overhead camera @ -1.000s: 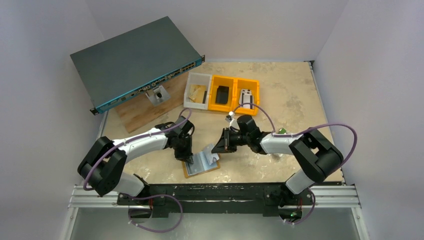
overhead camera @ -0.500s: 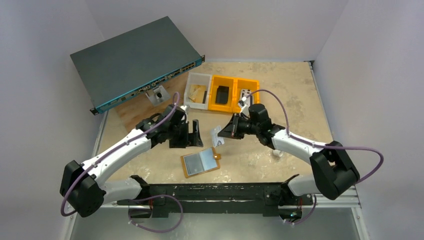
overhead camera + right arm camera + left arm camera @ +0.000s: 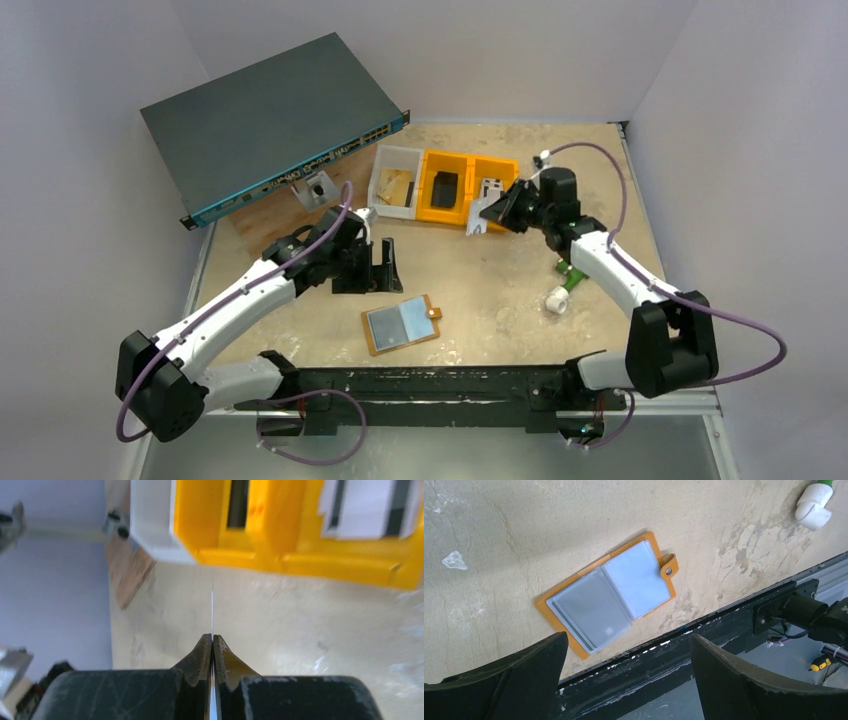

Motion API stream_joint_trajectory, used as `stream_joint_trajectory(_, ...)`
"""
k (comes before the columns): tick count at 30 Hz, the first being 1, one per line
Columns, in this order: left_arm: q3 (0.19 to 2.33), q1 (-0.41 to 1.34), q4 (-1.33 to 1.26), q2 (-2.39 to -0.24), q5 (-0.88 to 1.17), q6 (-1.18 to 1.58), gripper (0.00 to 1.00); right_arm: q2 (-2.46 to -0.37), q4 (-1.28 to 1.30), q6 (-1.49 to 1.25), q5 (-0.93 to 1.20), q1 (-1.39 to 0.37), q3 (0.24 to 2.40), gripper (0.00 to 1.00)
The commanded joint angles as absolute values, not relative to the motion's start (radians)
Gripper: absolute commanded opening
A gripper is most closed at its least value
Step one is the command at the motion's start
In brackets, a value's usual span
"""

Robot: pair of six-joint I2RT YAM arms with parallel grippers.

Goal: Take the credit cards out of the card holder
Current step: Place the credit card in the storage box.

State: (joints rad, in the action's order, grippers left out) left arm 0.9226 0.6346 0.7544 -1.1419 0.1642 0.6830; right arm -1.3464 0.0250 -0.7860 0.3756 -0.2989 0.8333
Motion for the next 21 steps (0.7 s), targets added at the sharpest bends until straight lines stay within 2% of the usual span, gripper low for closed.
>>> stream_joint_trajectory(1,0.962,0.626,0.758,-1.111,0.193,0.643,0.92,-1.391,0.169,-0.663,0.174,-0.239,1.008,0.00)
stream_joint_trajectory(6,0.955,0.623,0.774,-1.098,0.190,0.621,0.93,-1.506,0.257,-0.599,0.010,-0.224,1.169,0.00)
stream_joint_trajectory(11,0.953,0.621,0.778,-1.087,0.191,0.615,0.93,-1.642,0.317,-0.541,-0.052,-0.223,1.304,0.00)
stream_joint_trajectory(21,0.930,0.621,0.754,-1.077,0.204,0.644,0.93,-1.814,0.384,-0.479,-0.215,-0.237,1.436,0.00)
